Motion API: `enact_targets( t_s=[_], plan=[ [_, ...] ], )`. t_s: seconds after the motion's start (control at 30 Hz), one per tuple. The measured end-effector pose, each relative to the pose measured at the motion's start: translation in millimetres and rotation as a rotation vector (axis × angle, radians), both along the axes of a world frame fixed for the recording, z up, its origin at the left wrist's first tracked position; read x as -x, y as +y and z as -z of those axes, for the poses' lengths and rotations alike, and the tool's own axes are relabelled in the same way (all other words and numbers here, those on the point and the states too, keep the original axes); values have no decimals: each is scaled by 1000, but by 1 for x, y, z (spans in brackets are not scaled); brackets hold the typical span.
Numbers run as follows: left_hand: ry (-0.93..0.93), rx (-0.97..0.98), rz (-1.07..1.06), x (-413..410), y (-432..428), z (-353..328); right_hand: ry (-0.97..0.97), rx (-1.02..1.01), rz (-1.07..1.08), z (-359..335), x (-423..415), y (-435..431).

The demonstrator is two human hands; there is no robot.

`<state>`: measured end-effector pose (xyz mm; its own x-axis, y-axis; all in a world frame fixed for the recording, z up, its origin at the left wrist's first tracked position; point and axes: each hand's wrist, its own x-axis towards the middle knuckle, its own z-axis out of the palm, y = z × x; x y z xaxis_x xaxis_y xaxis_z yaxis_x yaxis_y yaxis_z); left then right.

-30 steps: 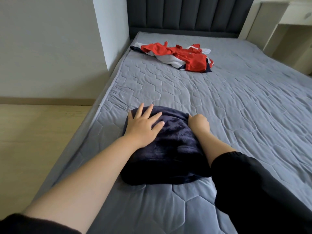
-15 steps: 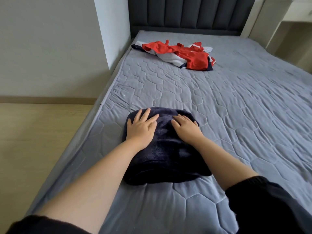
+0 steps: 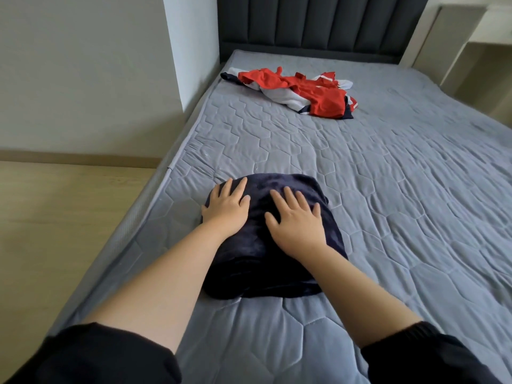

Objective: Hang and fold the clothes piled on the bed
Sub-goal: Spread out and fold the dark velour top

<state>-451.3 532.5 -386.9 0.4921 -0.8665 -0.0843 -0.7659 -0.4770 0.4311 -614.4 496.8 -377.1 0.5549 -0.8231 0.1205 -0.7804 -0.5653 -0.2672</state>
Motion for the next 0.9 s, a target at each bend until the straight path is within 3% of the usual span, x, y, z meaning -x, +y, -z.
enact_targets(
  t_s=[0.23, 0.37, 0.47, 0.53, 0.6, 0.67, 0.8, 0.9],
  plan=[
    [-59, -20, -7, 9, -3, -4, -180, -399, 281, 13, 21, -35],
    [-79, 16, -7, 9, -1, 1, -507, -781, 477, 16, 39, -45],
    [-162, 47, 6, 12, 5, -2, -415, -915, 517, 20, 58, -48],
    [-385, 239, 180, 21, 14, -3, -383, -913, 506, 24, 64, -51],
    [-587, 404, 485, 31, 19, 0, -376, -910, 485, 27, 65, -53],
    [-625, 330, 649, 34, 18, 0, -431, -945, 470, 28, 67, -55],
    [-593, 107, 662, 30, 8, -2, -521, -980, 462, 25, 69, -56],
    [-618, 60, 651, 31, 3, -3, -675, -1173, 391, 20, 70, -59]
  ],
)
